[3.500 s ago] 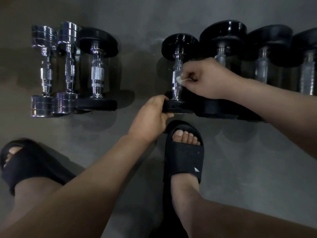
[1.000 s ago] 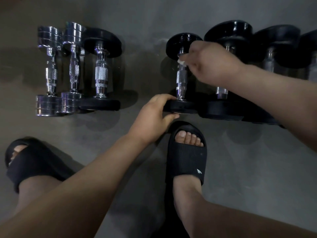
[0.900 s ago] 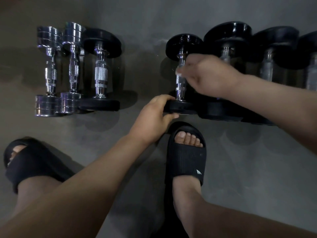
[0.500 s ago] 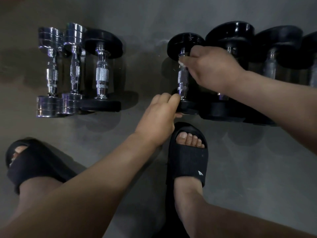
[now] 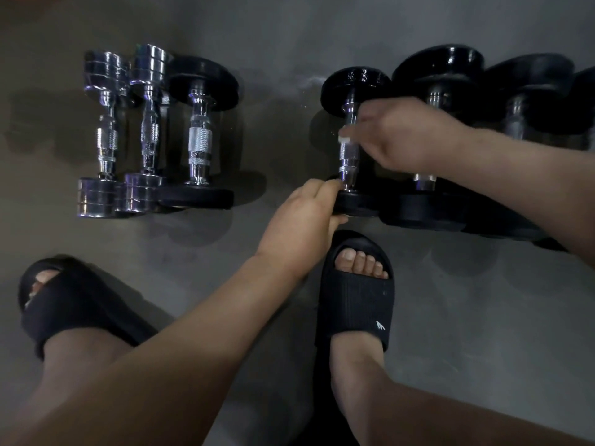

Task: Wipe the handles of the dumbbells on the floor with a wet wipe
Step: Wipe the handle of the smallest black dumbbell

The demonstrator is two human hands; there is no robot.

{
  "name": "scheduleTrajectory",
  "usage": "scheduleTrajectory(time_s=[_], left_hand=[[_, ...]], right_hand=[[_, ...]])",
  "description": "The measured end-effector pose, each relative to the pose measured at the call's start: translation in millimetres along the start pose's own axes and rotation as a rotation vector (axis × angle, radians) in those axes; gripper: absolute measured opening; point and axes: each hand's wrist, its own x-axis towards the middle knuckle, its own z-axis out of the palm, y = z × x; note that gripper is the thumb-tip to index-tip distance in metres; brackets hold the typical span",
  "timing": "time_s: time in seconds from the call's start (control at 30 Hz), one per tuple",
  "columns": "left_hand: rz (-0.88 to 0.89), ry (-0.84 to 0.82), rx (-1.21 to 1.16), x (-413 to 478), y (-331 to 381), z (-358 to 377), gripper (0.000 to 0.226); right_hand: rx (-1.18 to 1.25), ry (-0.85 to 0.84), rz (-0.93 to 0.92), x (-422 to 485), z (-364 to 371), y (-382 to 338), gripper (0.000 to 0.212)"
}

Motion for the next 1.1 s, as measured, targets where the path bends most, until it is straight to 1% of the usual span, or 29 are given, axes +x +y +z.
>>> scheduleTrajectory(time_s=[0.07, 0.1, 0.13, 0.2, 0.27, 0.33, 0.37, 0.43, 0.5, 0.57, 0.63, 0.7, 0.73, 0.77, 0.87, 0.93, 1.0, 1.1], left_hand=[[-0.036, 0.038, -0.097, -3.2, -7.4, 1.3, 0.055], [-0.057, 0.061, -0.132, -4.8, -10.9, 2.5, 0.056], [-0.08, 0.087, -0.154, -6.4, -14.0, 4.0, 0.055], [-0.125, 0.147, -0.191, -8.1, -18.4, 7.4, 0.052], [-0.16, 0.179, -0.223, -8.1, -19.3, 9.4, 0.048], [-0.175, 0.184, -0.234, -5.7, -20.0, 9.3, 0.048], [-0.174, 0.177, -0.231, -4.1, -20.7, 8.5, 0.048], [-0.175, 0.164, -0.224, -2.5, -20.6, 5.3, 0.049], [-0.173, 0.155, -0.224, -1.6, -19.6, 3.0, 0.05], [-0.174, 0.146, -0.222, -0.8, -19.2, 1.9, 0.05], [-0.18, 0.149, -0.221, -0.4, -18.4, 1.5, 0.05], [-0.175, 0.162, -0.219, -0.8, -17.6, 1.6, 0.049], [-0.171, 0.167, -0.216, -1.1, -17.1, 1.6, 0.049], [-0.17, 0.168, -0.21, -1.5, -16.7, 1.4, 0.049], [-0.172, 0.162, -0.184, -1.0, -15.8, 0.2, 0.049], [-0.182, 0.157, -0.176, -0.2, -14.2, -1.3, 0.049], [-0.189, 0.152, -0.181, 0.5, -13.2, -2.6, 0.049], [-0.187, 0.145, -0.177, 0.8, -13.7, -3.3, 0.049]], right_hand=[[-0.05, 0.022, 0.14, 7.1, 0.5, 3.8, 0.033], [-0.048, 0.027, 0.178, 6.1, 0.5, 2.0, 0.031], [-0.027, 0.038, 0.173, 2.3, 1.3, -1.7, 0.031], [0.047, 0.024, 0.08, -9.7, 0.5, -11.9, 0.035], [0.137, -0.078, -0.044, -19.5, -5.3, -24.6, 0.034], [0.175, -0.196, -0.157, -19.5, -8.1, -27.8, 0.031], [0.175, -0.212, -0.18, -15.4, -8.3, -25.2, 0.033], [0.183, -0.165, -0.147, -5.1, -10.0, -17.3, 0.04], [0.165, -0.078, -0.068, 0.8, -9.7, -11.3, 0.041], [0.138, -0.055, -0.031, -1.2, -4.0, -12.7, 0.044], [0.147, -0.144, -0.084, -6.0, -0.1, -22.6, 0.045], [0.167, -0.265, -0.182, -6.5, -1.0, -27.5, 0.041], [0.164, -0.292, -0.201, -3.1, -4.2, -25.3, 0.037], [0.158, -0.29, -0.187, 1.6, -7.4, -21.3, 0.033], [0.124, -0.223, -0.067, 10.8, -10.3, -13.2, 0.023], [0.112, -0.233, -0.084, 6.6, -5.8, -17.7, 0.027], [0.165, -0.271, -0.146, -1.8, -4.5, -26.5, 0.032], [0.237, -0.259, -0.137, -9.4, -17.4, -27.4, 0.028]])
